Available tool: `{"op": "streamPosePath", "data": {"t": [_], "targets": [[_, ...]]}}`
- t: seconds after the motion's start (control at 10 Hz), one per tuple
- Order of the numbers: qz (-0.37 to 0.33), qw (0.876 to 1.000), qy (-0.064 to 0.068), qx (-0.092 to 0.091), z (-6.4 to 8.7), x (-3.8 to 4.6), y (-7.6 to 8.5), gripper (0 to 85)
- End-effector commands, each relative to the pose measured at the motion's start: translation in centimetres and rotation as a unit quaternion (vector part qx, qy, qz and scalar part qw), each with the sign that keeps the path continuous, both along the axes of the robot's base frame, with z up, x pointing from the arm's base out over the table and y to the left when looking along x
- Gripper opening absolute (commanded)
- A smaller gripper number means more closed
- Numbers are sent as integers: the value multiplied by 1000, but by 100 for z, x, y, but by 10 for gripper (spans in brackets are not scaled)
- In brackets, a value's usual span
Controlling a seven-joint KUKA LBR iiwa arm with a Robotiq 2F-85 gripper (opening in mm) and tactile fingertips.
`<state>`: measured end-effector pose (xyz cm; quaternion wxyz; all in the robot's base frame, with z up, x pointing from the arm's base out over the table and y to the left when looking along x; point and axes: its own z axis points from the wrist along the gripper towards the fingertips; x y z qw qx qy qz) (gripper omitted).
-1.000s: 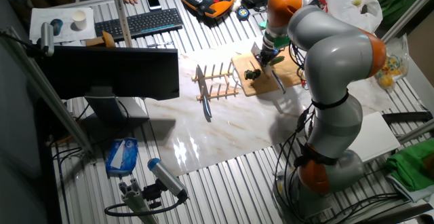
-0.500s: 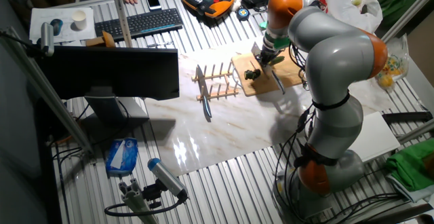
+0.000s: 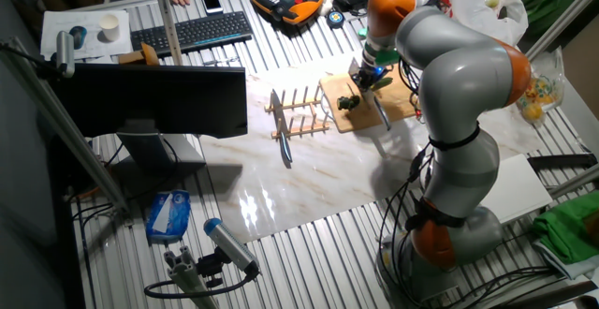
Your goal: Cut the cucumber into segments
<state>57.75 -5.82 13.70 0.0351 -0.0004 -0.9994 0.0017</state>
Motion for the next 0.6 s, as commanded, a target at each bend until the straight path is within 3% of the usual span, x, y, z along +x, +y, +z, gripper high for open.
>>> {"op": "streamPosePath", "data": {"t": [0.0,0.2,0.4,0.5], "targets": [[-4,1000,3,5,0,0,0,7],[-14,1000,10,18,44,33,89,7],[-18,1000,14,19,144,71,258,7],[-21,1000,13,10,194,63,330,7]]}}
